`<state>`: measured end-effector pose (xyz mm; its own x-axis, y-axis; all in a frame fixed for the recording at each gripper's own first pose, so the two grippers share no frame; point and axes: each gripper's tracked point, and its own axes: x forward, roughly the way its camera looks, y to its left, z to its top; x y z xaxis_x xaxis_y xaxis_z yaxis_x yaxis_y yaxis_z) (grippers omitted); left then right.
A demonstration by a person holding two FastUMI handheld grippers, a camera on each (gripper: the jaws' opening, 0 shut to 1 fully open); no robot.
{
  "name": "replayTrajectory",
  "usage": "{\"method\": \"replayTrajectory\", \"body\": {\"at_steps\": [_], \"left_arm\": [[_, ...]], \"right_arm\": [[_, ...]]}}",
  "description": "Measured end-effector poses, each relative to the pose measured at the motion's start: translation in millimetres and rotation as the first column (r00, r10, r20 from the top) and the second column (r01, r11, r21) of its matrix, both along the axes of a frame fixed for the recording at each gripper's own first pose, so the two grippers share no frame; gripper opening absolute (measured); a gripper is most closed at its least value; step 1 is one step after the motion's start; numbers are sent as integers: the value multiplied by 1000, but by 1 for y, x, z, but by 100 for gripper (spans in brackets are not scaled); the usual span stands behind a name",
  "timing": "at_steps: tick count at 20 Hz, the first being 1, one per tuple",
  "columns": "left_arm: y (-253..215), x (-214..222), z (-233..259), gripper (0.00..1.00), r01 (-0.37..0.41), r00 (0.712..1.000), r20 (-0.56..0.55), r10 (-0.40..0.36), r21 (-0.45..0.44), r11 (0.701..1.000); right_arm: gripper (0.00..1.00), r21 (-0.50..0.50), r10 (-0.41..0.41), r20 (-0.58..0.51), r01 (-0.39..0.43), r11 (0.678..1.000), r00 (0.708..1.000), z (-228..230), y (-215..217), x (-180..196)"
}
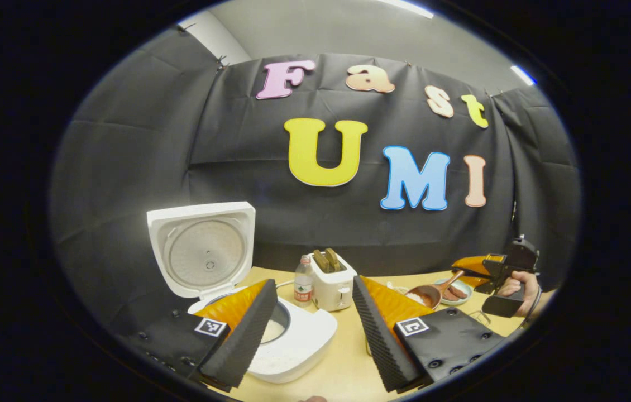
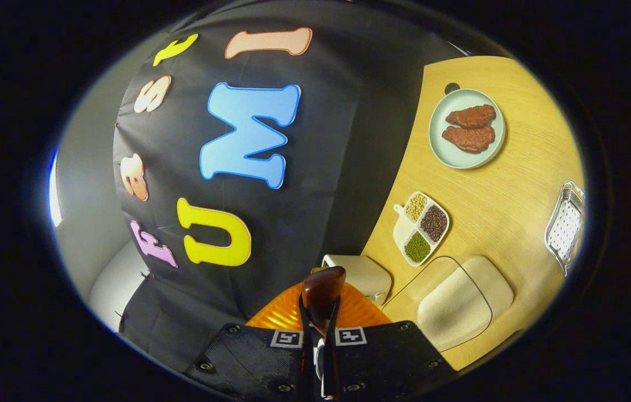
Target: Close the left gripper, press the button to open the rice cooker; take a wooden spoon from the chopstick holder with the right hand, scoop a spoonful of rice and pour it into the rice cooker, then put the wooden spoon back into the chopstick holder.
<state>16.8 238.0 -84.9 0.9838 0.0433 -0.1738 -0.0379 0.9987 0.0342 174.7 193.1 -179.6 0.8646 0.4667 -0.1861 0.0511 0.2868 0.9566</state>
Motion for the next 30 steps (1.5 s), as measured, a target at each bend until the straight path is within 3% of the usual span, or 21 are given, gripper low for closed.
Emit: {"method": "replayTrajectory", "body": {"at_steps": [3,4,10,15,25,26,27,30], "left_arm": [[10,-4,-2,95,0,1000,4,0,3,1000],[14,-6,-1,95,-1,1000,7,1,5,1000],[42,-19,-3,95,-19,1000,11,19,43,999],[67,-30,-22,95,-39,999,-8,39,22,999],[115,-45,-57,95,-65,996,-55,67,37,997],[116,-46,-59,100,-63,996,-58,65,38,997],[116,-48,-60,95,-59,996,-59,61,35,998],[121,-53,-65,95,-50,997,-65,52,33,998]], "right_arm": [[2,-24,36,25,-35,999,999,12,19,-10],[6,-15,45,25,-45,999,999,15,26,-12],[7,35,119,23,-120,992,993,30,84,-16],[7,42,185,31,-186,982,982,42,135,-7],[7,-94,358,54,-352,931,932,39,244,5],[7,-118,374,51,-366,923,926,37,254,6],[7,-144,391,53,-380,914,919,36,264,8],[7,-245,425,66,-399,884,903,31,292,15]]}}
